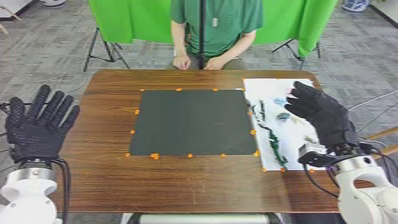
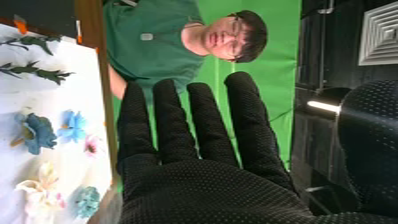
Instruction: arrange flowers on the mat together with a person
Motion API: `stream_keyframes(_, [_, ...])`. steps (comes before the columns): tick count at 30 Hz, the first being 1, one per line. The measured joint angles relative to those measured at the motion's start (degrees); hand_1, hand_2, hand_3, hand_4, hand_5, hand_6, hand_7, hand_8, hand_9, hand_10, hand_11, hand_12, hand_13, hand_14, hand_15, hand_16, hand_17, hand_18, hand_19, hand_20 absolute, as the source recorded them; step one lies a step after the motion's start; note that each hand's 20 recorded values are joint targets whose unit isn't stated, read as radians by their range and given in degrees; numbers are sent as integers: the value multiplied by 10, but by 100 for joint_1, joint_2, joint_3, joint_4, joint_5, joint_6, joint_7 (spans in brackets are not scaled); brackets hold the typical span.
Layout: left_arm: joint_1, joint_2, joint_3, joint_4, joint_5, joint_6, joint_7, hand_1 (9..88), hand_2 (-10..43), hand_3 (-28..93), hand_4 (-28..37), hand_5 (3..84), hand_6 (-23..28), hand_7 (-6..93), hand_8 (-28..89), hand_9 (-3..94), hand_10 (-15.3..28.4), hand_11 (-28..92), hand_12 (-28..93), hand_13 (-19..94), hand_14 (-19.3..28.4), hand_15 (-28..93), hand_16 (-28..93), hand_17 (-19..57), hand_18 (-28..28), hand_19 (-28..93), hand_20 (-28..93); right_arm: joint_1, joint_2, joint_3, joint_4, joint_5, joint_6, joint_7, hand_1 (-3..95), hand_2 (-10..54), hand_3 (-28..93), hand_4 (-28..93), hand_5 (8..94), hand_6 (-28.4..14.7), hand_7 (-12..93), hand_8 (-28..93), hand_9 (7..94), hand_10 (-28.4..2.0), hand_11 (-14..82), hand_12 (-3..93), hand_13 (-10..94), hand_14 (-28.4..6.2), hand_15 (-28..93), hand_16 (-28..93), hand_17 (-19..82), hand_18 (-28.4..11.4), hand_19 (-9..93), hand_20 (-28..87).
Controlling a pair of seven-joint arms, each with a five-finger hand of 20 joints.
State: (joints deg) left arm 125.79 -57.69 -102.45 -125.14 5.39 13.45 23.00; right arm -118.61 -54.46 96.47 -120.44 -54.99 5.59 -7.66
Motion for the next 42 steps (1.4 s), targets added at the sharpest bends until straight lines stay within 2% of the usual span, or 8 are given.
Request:
stream_keyframes(22, [-2, -11, 2, 0, -56, 1, -3, 261, 216, 570, -283, 414, 69, 95, -89, 354, 139, 162, 70, 246, 127, 241, -69, -62, 143, 342, 120, 9, -4, 16, 1, -2, -47, 9, 139, 64, 739, -208, 408, -29, 107, -81, 370, -141, 35, 151, 311, -143, 75, 244, 95, -175, 327, 134])
stream_keyframes(26, [-1, -13, 2, 0, -60, 4, -3, 282, 215, 541, -283, 414, 68, 95, -89, 355, 140, 162, 71, 247, 127, 243, -70, -62, 143, 344, 120, 1, -4, 20, 1, -2, -59, 9, 140, 64, 738, -209, 409, -29, 107, -81, 370, -141, 35, 151, 311, -143, 75, 244, 95, -175, 328, 134])
stream_keyframes(38, [1, -26, 40, -4, -87, 7, -16, 276, 218, 545, -283, 415, 69, 94, -89, 357, 141, 163, 70, 247, 130, 249, -70, -62, 143, 344, 121, -27, -31, 54, 1, -44, -198, 150, 144, 66, 734, -209, 411, -29, 108, -82, 371, -141, 35, 151, 311, -143, 75, 244, 95, -175, 331, 134])
stream_keyframes(42, [3, -31, 53, -4, -130, 8, -17, 301, 220, 505, -283, 416, 69, 93, -89, 358, 140, 162, 70, 249, 131, 253, -71, -63, 144, 346, 122, -42, -51, 81, 2, -65, -246, 183, 147, 71, 731, -209, 410, -29, 108, -82, 371, -142, 35, 151, 312, -144, 75, 244, 95, -176, 332, 134])
